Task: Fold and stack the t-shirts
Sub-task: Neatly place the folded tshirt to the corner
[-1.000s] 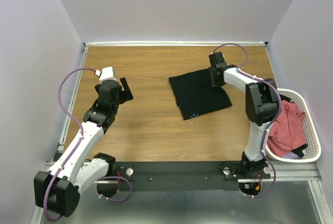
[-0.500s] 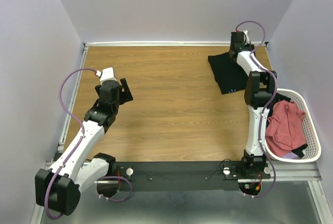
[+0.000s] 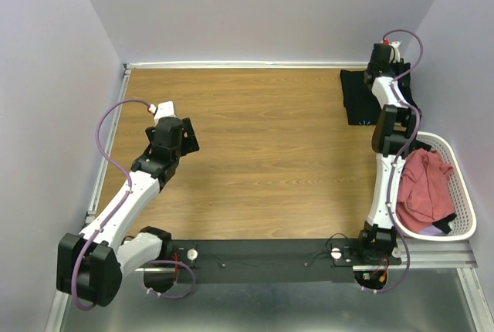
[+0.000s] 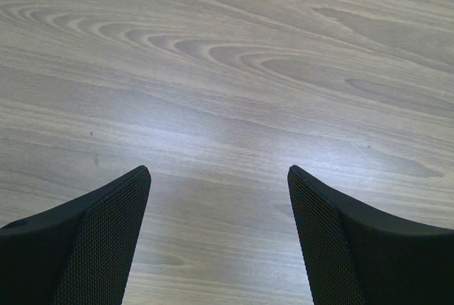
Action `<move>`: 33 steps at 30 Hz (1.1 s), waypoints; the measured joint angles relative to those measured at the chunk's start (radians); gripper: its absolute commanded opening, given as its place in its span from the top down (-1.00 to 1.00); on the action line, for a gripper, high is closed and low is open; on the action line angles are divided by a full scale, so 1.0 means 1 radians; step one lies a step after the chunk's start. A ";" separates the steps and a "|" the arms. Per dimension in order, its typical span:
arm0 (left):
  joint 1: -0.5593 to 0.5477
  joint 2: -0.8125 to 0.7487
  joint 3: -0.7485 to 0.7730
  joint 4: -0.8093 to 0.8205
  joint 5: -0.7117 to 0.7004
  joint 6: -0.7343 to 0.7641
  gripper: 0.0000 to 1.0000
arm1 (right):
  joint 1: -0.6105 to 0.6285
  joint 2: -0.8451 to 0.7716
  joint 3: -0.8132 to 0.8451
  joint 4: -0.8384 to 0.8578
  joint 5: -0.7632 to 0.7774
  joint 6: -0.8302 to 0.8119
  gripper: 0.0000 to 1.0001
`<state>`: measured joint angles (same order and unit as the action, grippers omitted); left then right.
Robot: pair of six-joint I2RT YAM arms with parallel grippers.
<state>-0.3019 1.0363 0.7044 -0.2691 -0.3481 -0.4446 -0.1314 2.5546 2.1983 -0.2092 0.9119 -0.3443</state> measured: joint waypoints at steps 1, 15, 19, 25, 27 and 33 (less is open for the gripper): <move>0.000 0.003 0.000 0.000 0.000 0.000 -0.72 | -0.005 0.000 0.001 0.014 0.000 -0.002 -0.04; 0.000 -0.042 0.000 0.015 0.000 0.004 -0.72 | 0.008 -0.212 -0.188 0.072 -0.035 0.058 -0.92; 0.000 -0.101 0.000 0.019 -0.009 0.005 -0.72 | 0.049 -0.455 -0.300 0.055 -0.097 0.108 -0.99; 0.000 -0.272 0.000 0.017 -0.048 0.004 -0.74 | 0.102 -0.890 -0.452 0.037 -0.221 0.237 -1.00; 0.000 -0.343 0.000 0.020 -0.071 0.004 -0.74 | 0.097 -1.031 -0.516 0.023 -0.269 0.291 -1.00; 0.000 -0.498 0.004 0.008 -0.117 0.005 -0.79 | 0.090 -1.411 -0.784 -0.036 -0.398 0.394 -1.00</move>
<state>-0.3023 0.5385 0.7086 -0.2615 -0.4656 -0.4400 -0.0414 1.1435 1.4143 -0.2451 0.5137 0.0502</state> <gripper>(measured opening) 0.877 0.998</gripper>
